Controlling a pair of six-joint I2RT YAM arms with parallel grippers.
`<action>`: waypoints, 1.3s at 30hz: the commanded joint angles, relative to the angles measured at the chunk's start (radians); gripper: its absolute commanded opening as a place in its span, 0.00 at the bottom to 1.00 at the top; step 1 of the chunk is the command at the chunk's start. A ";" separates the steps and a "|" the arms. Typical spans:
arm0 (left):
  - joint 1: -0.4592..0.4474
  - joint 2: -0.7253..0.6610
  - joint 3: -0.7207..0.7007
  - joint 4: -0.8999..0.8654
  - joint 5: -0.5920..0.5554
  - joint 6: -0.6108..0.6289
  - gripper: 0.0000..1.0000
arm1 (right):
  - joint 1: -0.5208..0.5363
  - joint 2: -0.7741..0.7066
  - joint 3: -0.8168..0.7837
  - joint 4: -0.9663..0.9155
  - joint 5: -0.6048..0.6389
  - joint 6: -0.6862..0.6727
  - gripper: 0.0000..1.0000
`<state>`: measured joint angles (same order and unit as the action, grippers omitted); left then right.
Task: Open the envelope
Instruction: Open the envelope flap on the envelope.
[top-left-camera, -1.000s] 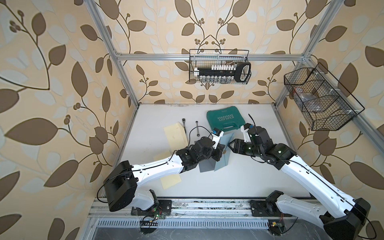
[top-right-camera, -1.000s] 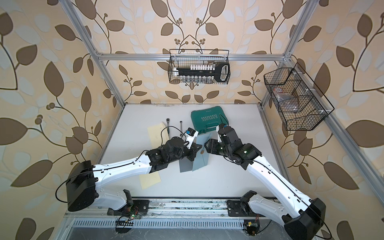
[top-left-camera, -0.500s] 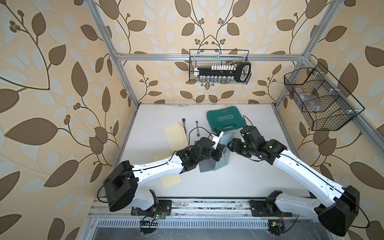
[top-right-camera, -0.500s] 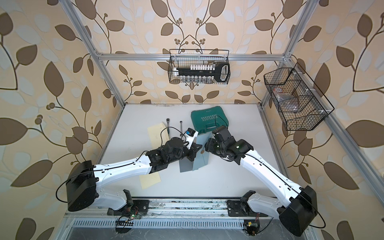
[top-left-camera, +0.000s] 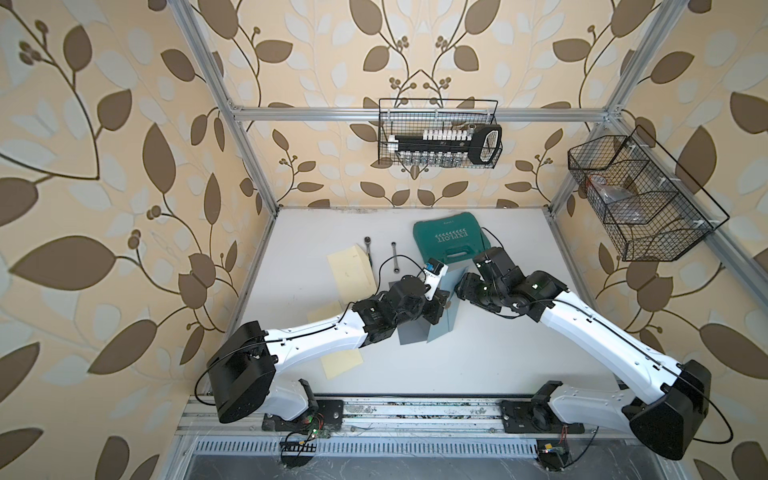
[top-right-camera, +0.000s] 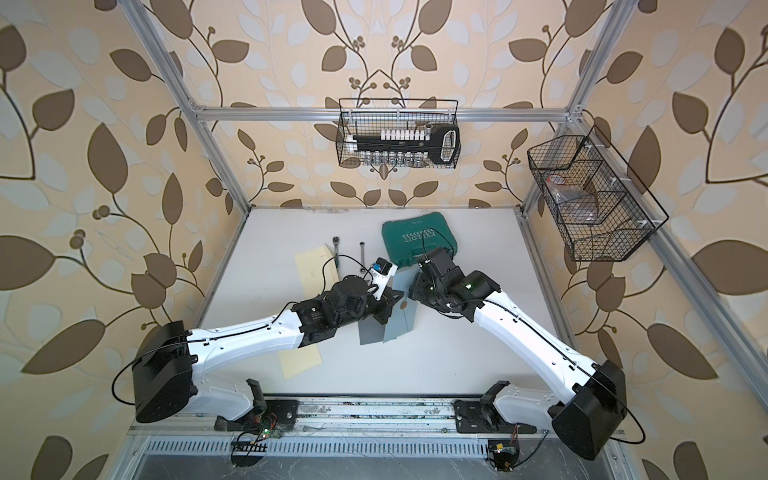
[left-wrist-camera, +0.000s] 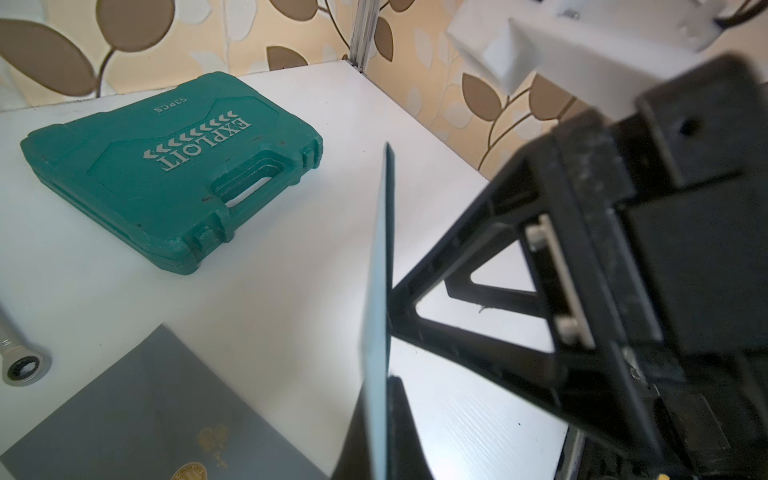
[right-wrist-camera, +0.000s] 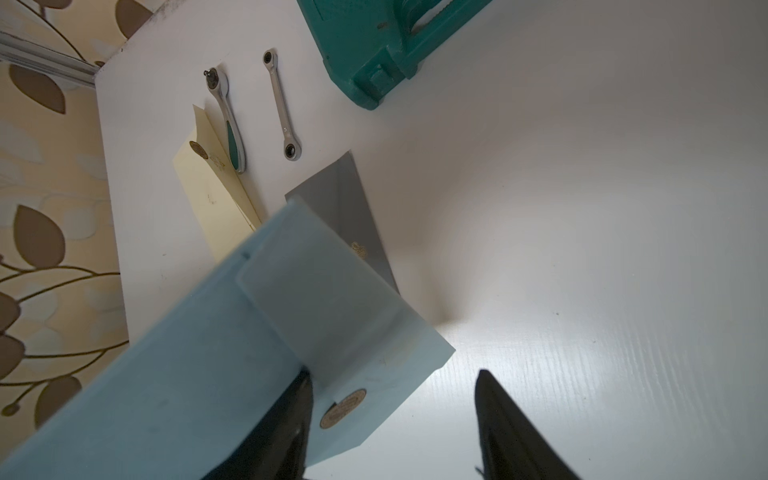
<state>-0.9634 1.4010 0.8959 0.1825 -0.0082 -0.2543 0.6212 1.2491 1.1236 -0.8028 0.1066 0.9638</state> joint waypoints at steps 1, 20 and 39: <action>-0.014 -0.003 0.024 0.009 0.011 0.032 0.00 | 0.014 0.026 0.045 -0.057 0.051 0.022 0.61; -0.021 0.015 0.037 0.002 0.031 0.043 0.00 | 0.024 0.087 0.061 -0.072 0.022 0.023 0.46; -0.024 0.009 0.032 0.007 0.033 0.036 0.00 | 0.023 0.105 0.038 -0.038 -0.038 0.031 0.36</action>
<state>-0.9703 1.4189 0.8959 0.1379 -0.0010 -0.2344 0.6434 1.3396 1.1637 -0.8474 0.0780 0.9844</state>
